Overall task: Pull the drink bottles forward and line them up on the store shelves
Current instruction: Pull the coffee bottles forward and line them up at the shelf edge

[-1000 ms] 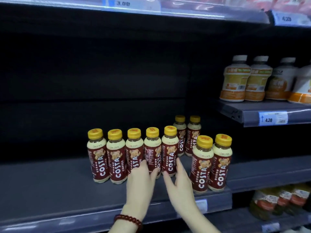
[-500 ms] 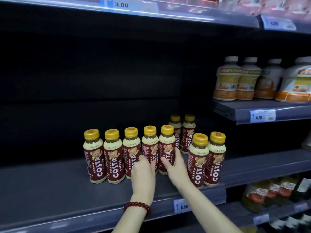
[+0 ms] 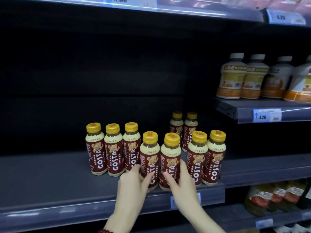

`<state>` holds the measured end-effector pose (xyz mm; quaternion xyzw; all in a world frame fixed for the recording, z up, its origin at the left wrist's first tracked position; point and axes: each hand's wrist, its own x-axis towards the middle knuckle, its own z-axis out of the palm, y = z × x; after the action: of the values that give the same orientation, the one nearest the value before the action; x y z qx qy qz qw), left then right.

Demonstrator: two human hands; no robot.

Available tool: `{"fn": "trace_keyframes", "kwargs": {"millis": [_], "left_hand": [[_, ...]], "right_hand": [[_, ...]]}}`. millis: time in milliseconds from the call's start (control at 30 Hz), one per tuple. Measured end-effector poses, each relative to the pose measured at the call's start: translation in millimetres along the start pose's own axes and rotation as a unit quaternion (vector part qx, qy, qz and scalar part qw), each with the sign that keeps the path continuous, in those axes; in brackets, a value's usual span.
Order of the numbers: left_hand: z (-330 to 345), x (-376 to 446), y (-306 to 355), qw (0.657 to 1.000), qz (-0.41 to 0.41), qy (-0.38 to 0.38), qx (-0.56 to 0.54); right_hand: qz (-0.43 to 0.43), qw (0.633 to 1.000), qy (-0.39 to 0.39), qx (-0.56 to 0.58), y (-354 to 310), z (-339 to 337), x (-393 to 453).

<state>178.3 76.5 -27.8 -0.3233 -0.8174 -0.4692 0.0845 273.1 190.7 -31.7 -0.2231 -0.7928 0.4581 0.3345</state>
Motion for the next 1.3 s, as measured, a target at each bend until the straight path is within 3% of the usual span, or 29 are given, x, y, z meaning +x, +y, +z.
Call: {"fn": "trace_keyframes", "kwargs": {"millis": [200,567,800,1133,1300], "left_hand": [[-2,-8,4,0.998,-0.012,-0.01,-0.068],[7,-5,2,0.997,0.007,0.007,-0.081],[8,-3,-1,0.997,0.005,0.01,-0.075],[8,-2,-1,0.997,-0.003,0.01,-0.082],[8,-2,4,0.997,0.011,-0.005,-0.081]], "right_hand": [[-0.011,0.999,0.016,-0.026,0,-6,-1],[-0.017,0.995,0.06,-0.084,-4,-3,0],[-0.013,0.989,0.049,-0.138,-11,-10,0],[-0.033,0.946,0.074,-0.313,-17,-18,2],[-0.046,0.937,0.085,-0.334,-2,-19,-1]]}}
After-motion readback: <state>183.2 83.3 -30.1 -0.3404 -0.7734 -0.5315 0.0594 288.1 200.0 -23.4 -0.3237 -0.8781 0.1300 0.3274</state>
